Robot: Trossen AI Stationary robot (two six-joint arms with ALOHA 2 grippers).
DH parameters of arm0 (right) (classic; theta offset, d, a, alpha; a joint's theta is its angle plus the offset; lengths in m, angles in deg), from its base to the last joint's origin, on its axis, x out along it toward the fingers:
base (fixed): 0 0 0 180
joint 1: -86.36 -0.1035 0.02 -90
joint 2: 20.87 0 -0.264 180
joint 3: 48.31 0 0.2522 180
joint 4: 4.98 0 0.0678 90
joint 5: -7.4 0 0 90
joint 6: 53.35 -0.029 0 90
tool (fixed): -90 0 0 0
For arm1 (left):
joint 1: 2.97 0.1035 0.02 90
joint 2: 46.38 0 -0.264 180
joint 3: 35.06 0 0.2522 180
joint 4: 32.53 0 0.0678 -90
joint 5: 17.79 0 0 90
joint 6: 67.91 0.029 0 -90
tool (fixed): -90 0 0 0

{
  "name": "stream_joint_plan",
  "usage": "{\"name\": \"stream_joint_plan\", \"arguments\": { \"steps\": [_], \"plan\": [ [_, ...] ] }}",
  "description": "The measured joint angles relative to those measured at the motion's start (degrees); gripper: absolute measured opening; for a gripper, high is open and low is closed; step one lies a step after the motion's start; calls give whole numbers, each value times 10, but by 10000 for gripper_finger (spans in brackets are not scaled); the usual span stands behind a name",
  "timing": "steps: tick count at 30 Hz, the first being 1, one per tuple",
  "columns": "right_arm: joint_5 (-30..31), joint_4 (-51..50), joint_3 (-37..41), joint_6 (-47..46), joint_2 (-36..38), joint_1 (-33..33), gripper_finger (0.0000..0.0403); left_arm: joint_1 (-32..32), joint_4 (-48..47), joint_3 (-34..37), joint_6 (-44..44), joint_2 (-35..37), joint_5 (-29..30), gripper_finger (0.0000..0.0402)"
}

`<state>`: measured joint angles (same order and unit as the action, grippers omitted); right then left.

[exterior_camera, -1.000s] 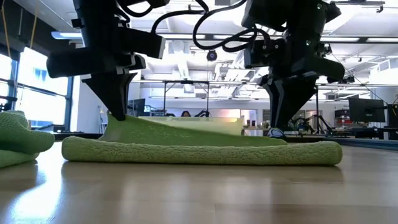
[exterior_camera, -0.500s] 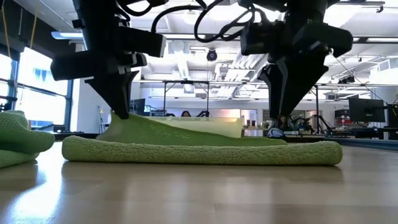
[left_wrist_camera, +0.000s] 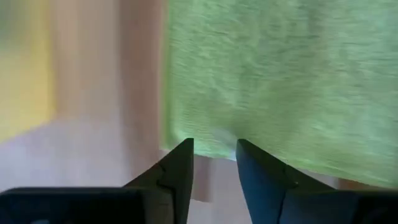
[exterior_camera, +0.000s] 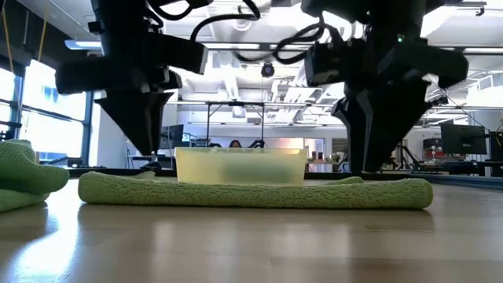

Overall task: Roll microfiber towels into tight, uniform cylinder then place into a basket
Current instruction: Roll the light green microfiber towel

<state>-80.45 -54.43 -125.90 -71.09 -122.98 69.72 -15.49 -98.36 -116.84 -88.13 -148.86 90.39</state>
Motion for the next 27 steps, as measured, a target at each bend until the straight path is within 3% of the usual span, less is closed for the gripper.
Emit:
{"name": "stream_joint_plan", "arguments": {
  "steps": [4, 10, 21, 24, 27],
  "plan": [
    [7, -3, 0, 13, -25, 0, 181, 0, 65, 24, -6, 0, -65, 108],
    [79, -29, -1, 55, -45, 8, 181, 0, 134, 66, -8, 0, -98, 107],
    [357, -63, 1, 127, -46, 63, 181, -14, 236, 74, -50, -1, -115, 104],
    [364, -76, 1, 123, -36, 72, 181, -16, 258, 74, -25, -1, -119, 104],
    [308, -79, 1, 78, -13, 71, 181, -16, 253, 73, -15, 7, -91, 104]
  ]
}}
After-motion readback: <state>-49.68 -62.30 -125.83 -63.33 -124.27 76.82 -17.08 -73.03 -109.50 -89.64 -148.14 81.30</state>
